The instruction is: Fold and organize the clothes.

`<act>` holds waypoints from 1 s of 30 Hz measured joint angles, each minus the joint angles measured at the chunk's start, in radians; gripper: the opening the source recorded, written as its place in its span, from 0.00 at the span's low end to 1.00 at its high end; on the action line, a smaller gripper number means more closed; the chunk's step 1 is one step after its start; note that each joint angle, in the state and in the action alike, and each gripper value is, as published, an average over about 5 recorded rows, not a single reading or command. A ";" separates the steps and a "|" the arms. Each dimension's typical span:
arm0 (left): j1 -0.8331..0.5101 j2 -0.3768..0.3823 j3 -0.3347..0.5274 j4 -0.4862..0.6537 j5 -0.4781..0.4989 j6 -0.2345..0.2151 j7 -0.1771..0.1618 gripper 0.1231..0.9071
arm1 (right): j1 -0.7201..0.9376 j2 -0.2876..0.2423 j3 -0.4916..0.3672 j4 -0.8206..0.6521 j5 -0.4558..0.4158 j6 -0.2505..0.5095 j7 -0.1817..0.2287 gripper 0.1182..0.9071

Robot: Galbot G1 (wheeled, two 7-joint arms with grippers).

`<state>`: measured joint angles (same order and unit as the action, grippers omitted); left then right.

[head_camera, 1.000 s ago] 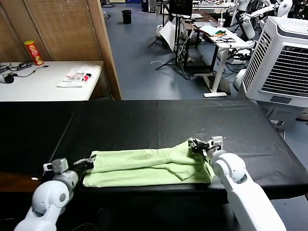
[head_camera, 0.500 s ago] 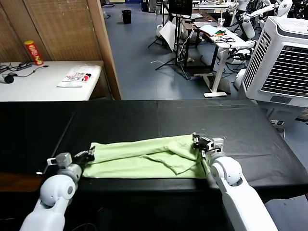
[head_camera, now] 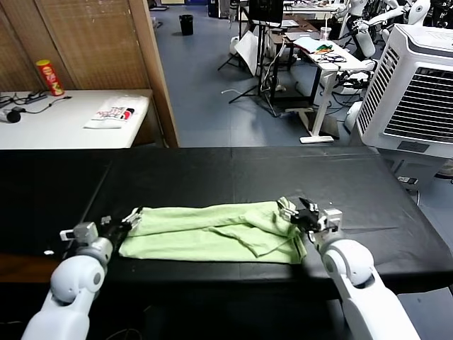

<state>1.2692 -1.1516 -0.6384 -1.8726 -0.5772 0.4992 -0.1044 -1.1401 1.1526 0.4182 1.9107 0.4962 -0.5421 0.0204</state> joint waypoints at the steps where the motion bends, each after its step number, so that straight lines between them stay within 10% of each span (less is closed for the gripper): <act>1: 0.014 -0.006 -0.004 -0.012 0.003 -0.001 0.000 0.86 | -0.010 -0.001 0.004 0.013 0.002 0.000 0.000 0.86; 14: 0.130 -0.108 -0.020 -0.061 0.046 -0.026 -0.001 0.85 | -0.049 -0.022 0.015 0.100 0.025 0.000 -0.004 0.86; 30: 0.134 -0.183 -0.009 -0.052 0.104 -0.027 -0.001 0.03 | -0.051 -0.025 0.018 0.115 0.015 0.009 -0.032 0.86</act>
<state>1.4030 -1.3350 -0.6470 -1.9241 -0.4731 0.4724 -0.1055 -1.1916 1.1272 0.4365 2.0254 0.5113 -0.5330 -0.0113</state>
